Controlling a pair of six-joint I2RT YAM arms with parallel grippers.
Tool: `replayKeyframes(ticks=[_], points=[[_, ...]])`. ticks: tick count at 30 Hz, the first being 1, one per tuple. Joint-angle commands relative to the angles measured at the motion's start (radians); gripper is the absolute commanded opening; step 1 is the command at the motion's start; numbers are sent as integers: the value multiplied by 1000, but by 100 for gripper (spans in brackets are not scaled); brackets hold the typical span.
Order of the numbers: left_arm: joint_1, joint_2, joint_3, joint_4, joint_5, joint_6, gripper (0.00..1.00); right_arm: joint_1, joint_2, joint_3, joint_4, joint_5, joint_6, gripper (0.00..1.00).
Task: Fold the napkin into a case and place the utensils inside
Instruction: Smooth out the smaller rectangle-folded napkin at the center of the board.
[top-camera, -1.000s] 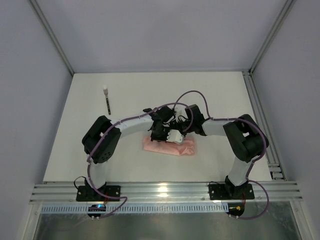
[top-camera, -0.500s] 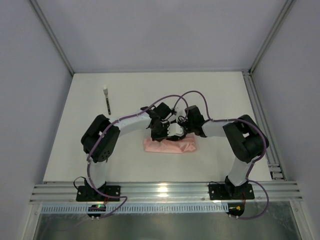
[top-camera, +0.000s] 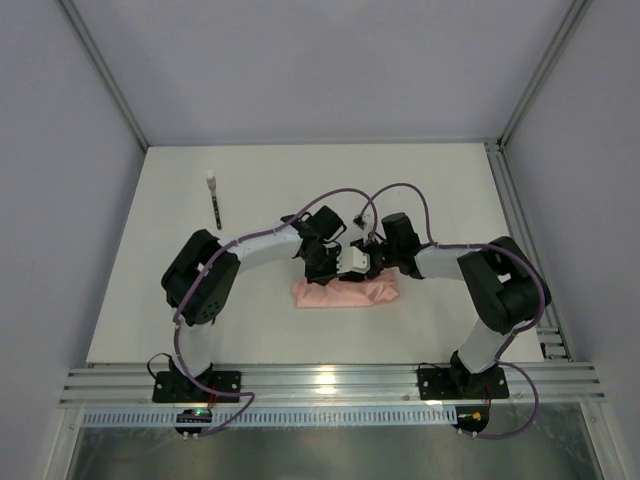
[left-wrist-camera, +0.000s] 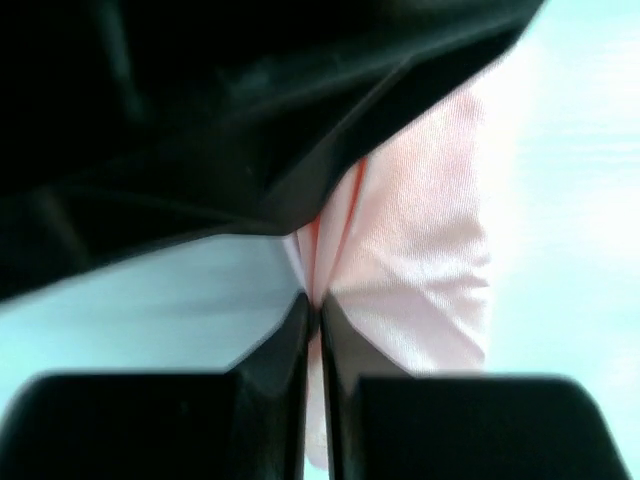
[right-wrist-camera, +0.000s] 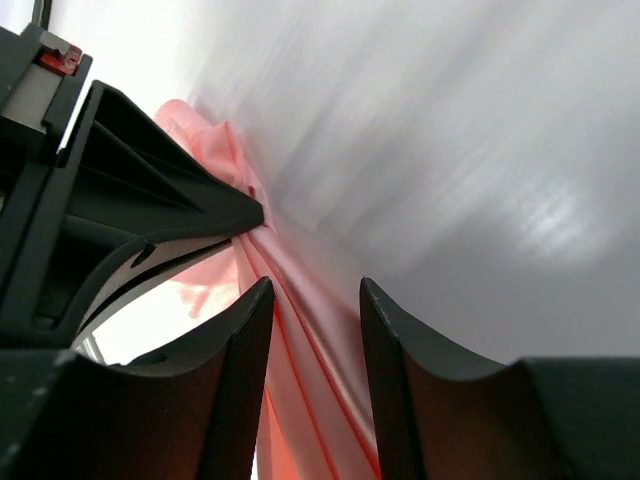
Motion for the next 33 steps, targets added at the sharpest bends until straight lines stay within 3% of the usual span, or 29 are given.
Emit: replayKeyframes(ticks=[1,5,10,12,15,16,22,33], points=[[28,-10,-48,76,-23,-7,4,-71,-138,-59,54,-38,64,44],[28,-4,-38,81,-50,5,4,-106,-292,-72,-75,199,28,40],[26,4,-34,81,-49,11,4,-105,-511,-113,-109,308,68,38],[26,4,-28,81,-47,10,4,-105,-559,-139,-121,315,77,29],[26,5,-14,76,-46,8,7,-106,-607,-193,-104,257,128,5],[26,7,-11,73,-47,8,8,-106,-613,-217,-83,238,143,4],[26,19,26,72,-54,-1,9,-97,-548,-356,184,135,260,4],[26,51,61,55,-64,1,13,-74,-322,-288,238,180,294,4]])
